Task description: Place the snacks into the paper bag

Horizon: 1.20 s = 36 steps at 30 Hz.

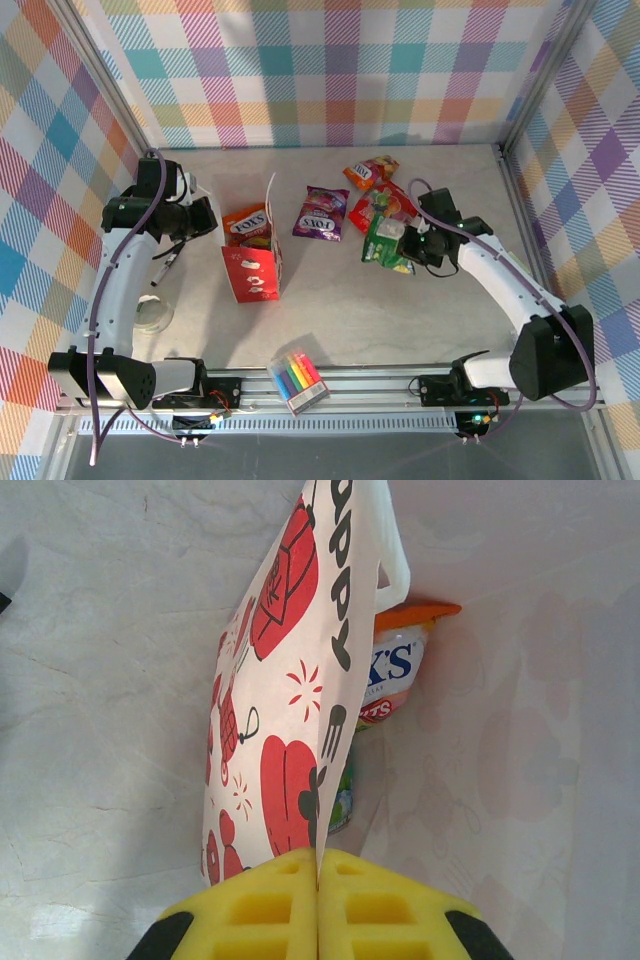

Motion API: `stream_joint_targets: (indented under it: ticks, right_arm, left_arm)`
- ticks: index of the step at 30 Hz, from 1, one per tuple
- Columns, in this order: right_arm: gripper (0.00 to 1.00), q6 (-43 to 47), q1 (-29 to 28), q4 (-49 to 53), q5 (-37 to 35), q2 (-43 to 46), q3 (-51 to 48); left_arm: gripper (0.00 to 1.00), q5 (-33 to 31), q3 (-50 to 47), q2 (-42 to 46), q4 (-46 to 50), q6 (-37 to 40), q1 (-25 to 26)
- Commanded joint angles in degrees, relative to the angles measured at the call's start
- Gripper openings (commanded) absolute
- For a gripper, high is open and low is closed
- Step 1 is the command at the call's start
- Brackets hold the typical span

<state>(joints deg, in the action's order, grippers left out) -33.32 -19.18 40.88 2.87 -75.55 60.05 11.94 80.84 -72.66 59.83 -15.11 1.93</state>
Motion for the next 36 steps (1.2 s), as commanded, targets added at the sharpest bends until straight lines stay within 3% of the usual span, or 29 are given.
stream_joint_targets:
  ticks: [1,12,25,36]
  right_arm:
    - [0.01,1.41,-2.13,2.17,-1.9,2.59,6.68]
    - [0.0,4.59,-9.44,2.28,-2.89,-1.68,30.09]
    - [0.0,11.85,-22.68,3.12,-2.18,-17.07,60.55]
    - [0.0,11.39,-31.42,0.34,1.02,-27.05,72.03]
  left_arm:
    - [0.05,0.45,0.03,-0.43,0.81,1.04,-0.62]
    - [0.07,0.01,1.57,-0.64,2.61,2.89,-0.6]
    - [0.09,-4.37,2.27,-0.31,5.25,5.12,-0.59]
    - [0.1,-6.06,1.65,-0.03,5.95,5.71,-0.6]
